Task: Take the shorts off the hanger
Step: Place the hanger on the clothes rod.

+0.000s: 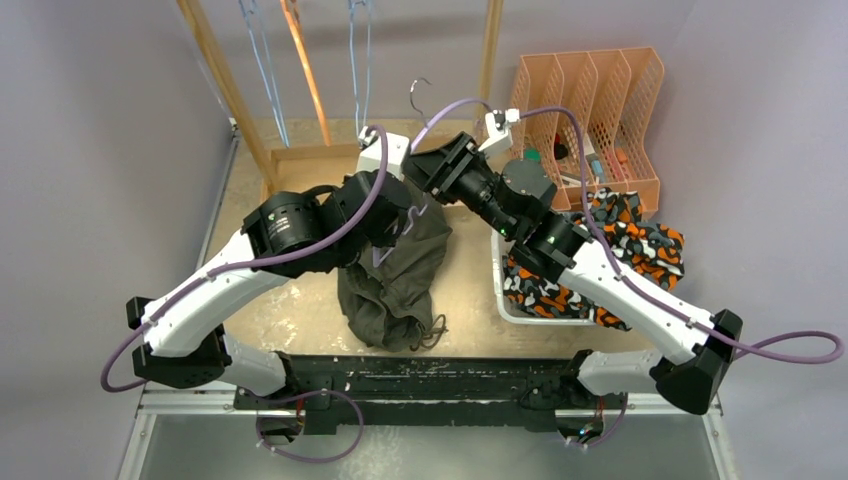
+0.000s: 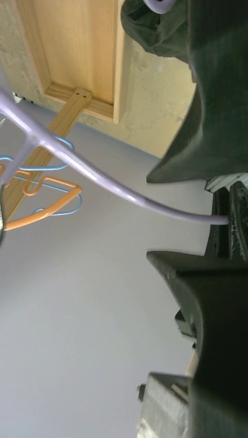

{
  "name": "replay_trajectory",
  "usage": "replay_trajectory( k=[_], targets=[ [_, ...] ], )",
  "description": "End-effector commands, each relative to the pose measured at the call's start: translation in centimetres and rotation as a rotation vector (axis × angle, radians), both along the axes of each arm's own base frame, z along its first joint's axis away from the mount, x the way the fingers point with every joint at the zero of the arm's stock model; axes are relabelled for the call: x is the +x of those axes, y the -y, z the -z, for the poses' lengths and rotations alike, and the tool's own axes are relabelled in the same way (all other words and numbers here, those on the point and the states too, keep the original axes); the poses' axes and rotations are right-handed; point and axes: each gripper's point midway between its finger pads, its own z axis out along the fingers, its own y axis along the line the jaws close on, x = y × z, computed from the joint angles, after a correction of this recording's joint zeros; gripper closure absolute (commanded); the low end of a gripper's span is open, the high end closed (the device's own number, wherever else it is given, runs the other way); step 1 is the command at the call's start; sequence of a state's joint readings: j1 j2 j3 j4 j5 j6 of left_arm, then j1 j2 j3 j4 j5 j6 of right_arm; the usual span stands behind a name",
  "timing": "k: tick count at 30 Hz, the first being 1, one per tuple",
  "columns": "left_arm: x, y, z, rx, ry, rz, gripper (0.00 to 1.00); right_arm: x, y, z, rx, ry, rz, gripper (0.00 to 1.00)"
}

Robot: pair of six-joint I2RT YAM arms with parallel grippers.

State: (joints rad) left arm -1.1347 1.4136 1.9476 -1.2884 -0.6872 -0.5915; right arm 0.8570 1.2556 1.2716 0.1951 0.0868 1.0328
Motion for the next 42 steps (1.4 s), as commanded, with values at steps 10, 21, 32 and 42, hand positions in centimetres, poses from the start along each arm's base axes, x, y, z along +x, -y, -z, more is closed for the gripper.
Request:
replay_trajectory(
  k=[10, 21, 32, 42],
  targets=[
    [-0.3, -0.2, -3.1, -0.182, 0.082, 0.008, 1.00, 1.4, 1.2, -6.0, 0.228, 0.030, 0.011, 1.00],
    [-2.0, -1.8, -2.3, -0.320, 0.087, 0.039, 0.61, 0.3, 0.4, -6.4, 0.352, -0.018, -0.095, 1.00],
    [-2.8, 0.7, 1.0, -0.255, 0.007, 0.147, 0.61, 0.0, -1.8, -6.4, 0.373, -0.037, -0.206, 1.00],
    [-1.1, -1.3, -1.4, -0.275, 0.099, 0.011, 1.00, 0.0, -1.8, -5.3, 0.327, -0.038, -0.194, 1.00]
  ],
)
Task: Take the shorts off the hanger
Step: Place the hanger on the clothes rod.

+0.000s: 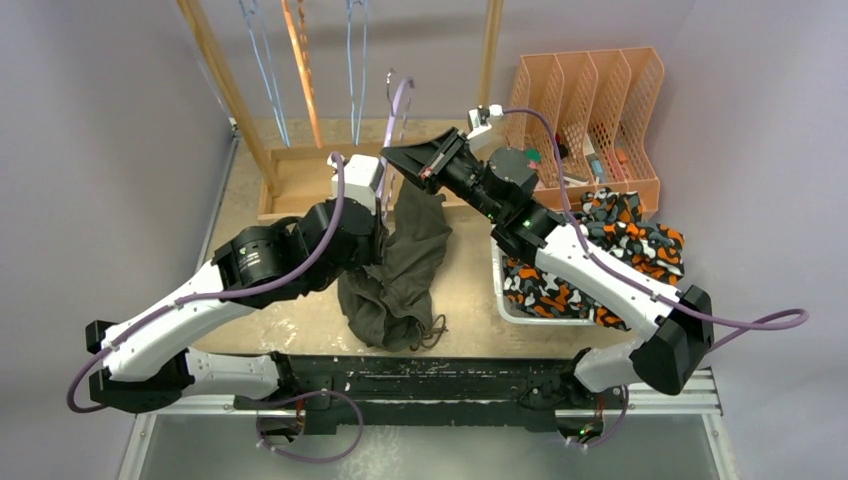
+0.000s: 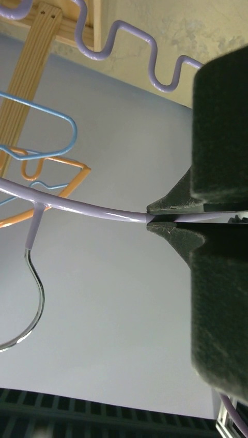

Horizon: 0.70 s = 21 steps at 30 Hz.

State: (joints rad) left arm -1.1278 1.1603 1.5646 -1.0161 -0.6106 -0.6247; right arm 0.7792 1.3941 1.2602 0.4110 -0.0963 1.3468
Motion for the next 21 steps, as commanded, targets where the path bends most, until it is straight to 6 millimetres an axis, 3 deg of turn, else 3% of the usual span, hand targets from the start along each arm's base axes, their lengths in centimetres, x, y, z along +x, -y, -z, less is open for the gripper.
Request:
replay_trajectory(
  k=[1, 5, 8, 13, 21],
  targets=[
    [0.5, -0.7, -4.3, -0.101, 0.093, -0.039, 1.00, -2.4, 1.0, -5.3, 0.084, 0.142, -0.032, 0.96],
    [1.1, 0.1, -6.1, -0.104, 0.127, -0.033, 1.00, -3.7, 1.6, -5.9, 0.082, 0.194, -0.054, 0.56],
    [2.4, 0.3, -7.9, -0.070, 0.176, -0.073, 1.00, -4.4, 3.1, -6.7, 0.061, 0.225, -0.017, 0.40],
    [4.1, 1.9, -11.5, -0.089, 0.225, -0.054, 1.00, -5.4, 7.3, -6.4, -0.016, 0.239, 0.119, 0.36],
    [8.1, 2.8, -11.9, -0.124, 0.194, -0.054, 1.00, -7.7, 14.7, -4.5, -0.030, 0.193, 0.318, 0.36]
  ],
)
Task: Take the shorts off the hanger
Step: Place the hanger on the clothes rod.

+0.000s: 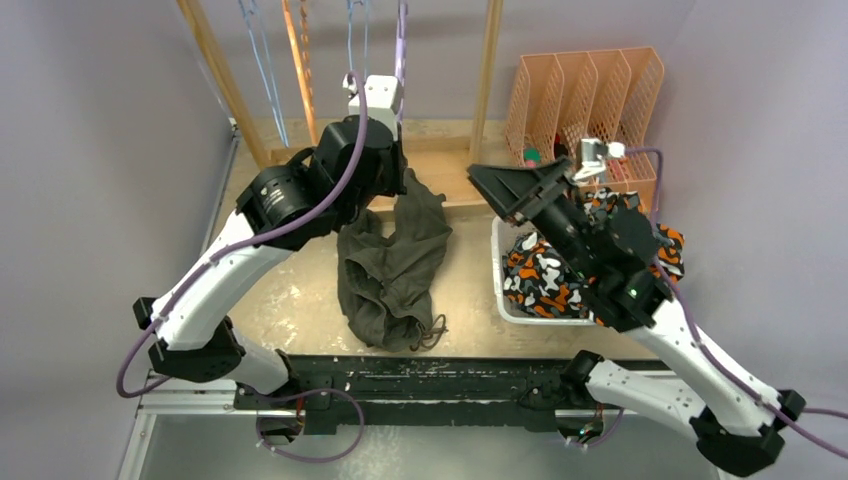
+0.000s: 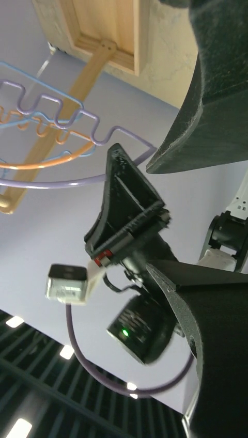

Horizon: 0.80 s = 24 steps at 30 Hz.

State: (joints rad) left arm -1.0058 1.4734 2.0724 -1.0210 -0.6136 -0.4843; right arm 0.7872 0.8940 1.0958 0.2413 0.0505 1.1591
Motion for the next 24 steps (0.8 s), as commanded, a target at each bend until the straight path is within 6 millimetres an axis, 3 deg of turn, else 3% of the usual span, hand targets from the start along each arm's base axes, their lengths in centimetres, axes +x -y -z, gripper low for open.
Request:
replay_trajectory(
  k=[1, 7, 13, 20, 24],
  targets=[
    [1.9, -0.3, -3.2, -0.084, 0.060, 0.021, 1.00, 0.5, 3.8, 1.8, -0.016, -0.042, 0.172, 0.36],
    [4.9, 1.1, -3.4, -0.084, 0.009, 0.091, 1.00, -0.1, 5.3, 3.3, -0.026, -0.083, 0.202, 0.37],
    [8.8, 0.9, -3.0, -0.182, -0.024, 0.085, 1.00, 0.5, 3.6, 3.2, -0.117, -0.084, 0.172, 0.38],
    [9.7, 1.4, -4.7, -0.258, 0.012, 0.109, 1.00, 1.2, 1.2, 6.6, -0.214, -0.137, 0.102, 0.38],
    [10.2, 0.9, -4.9, -0.262, 0.016, 0.100, 1.00, 0.7, 1.3, 7.8, -0.182, -0.158, 0.086, 0.38]
  ],
)
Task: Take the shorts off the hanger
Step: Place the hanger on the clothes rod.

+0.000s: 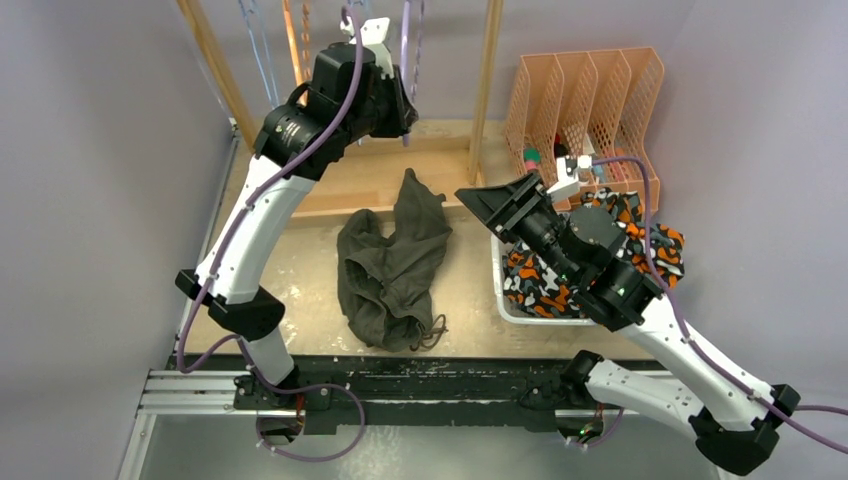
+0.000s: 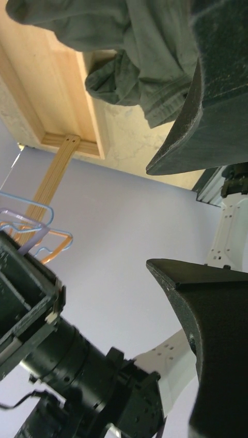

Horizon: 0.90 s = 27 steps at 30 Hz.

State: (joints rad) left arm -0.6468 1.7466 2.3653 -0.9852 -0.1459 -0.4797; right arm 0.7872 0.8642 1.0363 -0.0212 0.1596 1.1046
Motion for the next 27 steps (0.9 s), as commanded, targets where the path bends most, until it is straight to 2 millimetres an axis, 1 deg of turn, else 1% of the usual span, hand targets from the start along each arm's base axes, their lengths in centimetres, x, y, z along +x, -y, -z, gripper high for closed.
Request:
replay_trajectory(
  k=[1, 3, 5, 7, 8, 9, 11, 12, 14, 15, 16, 18, 20, 21, 22, 24, 26, 27],
  targets=[
    [0.3, -0.2, -4.4, -0.110, 0.100, 0.009, 1.00, -1.2, 0.5, -0.7, 0.058, 0.025, -0.027, 0.38],
    [0.8, 0.0, -3.6, -0.104, 0.085, 0.008, 1.00, -1.3, 0.8, -0.4, 0.056, 0.018, -0.016, 0.38],
    [1.7, 0.2, -2.0, -0.085, 0.053, -0.004, 1.00, -1.3, 1.2, -0.1, 0.049, 0.009, -0.001, 0.38],
    [2.2, 0.3, -0.9, -0.066, 0.031, -0.015, 1.00, -1.4, 1.5, 0.2, 0.045, -0.004, 0.009, 0.38],
    [2.3, 0.4, -0.7, -0.069, 0.027, -0.012, 1.00, -1.6, 1.7, 0.4, 0.040, -0.009, 0.010, 0.38],
    [2.3, 0.7, -0.6, -0.077, 0.023, -0.003, 1.00, -1.5, 1.7, 1.6, 0.025, -0.030, 0.012, 0.38],
    [2.0, 1.0, -0.6, -0.093, 0.021, 0.013, 1.00, -1.7, 2.0, 2.1, 0.027, -0.043, 0.017, 0.38],
    [1.8, 0.9, -0.8, -0.096, 0.023, 0.017, 0.95, -1.8, 2.2, 2.5, 0.027, -0.050, 0.021, 0.38],
    [1.3, 0.5, -0.6, -0.093, 0.019, 0.014, 0.70, -1.9, 2.5, 3.1, 0.031, -0.060, 0.029, 0.38],
    [0.9, 0.2, -0.6, -0.092, 0.017, 0.015, 0.60, -2.1, 2.6, 3.4, 0.026, -0.059, 0.027, 0.38],
    [0.5, 0.0, 0.1, -0.085, 0.004, 0.020, 0.52, -2.1, 2.6, 3.8, 0.018, -0.060, 0.024, 0.37],
    [-0.6, -0.7, 0.2, -0.083, 0.002, 0.022, 0.41, -2.2, 2.3, 4.7, -0.014, -0.061, 0.012, 0.36],
    [-1.6, -1.8, 0.2, -0.082, 0.004, 0.002, 0.37, -2.2, 1.8, 5.7, -0.054, -0.063, -0.013, 0.34],
    [-2.0, -2.6, 0.0, -0.082, 0.014, -0.020, 0.36, -2.2, 1.5, 6.4, -0.072, -0.078, -0.024, 0.32],
    [-2.5, -3.3, -0.4, -0.082, 0.024, -0.035, 0.35, -2.3, 1.3, 7.2, -0.084, -0.103, -0.035, 0.29],
    [-3.4, -4.2, -0.6, -0.075, 0.031, -0.045, 0.33, -2.8, 0.5, 8.8, -0.094, -0.142, -0.085, 0.26],
    [-4.5, -5.1, -0.1, -0.058, 0.022, -0.045, 0.32, -2.7, -0.1, 9.7, -0.110, -0.130, -0.107, 0.23],
    [-5.3, -5.5, 0.2, -0.054, 0.022, -0.043, 0.31, -2.3, -0.1, 10.5, -0.135, -0.133, -0.095, 0.21]
  ],
)
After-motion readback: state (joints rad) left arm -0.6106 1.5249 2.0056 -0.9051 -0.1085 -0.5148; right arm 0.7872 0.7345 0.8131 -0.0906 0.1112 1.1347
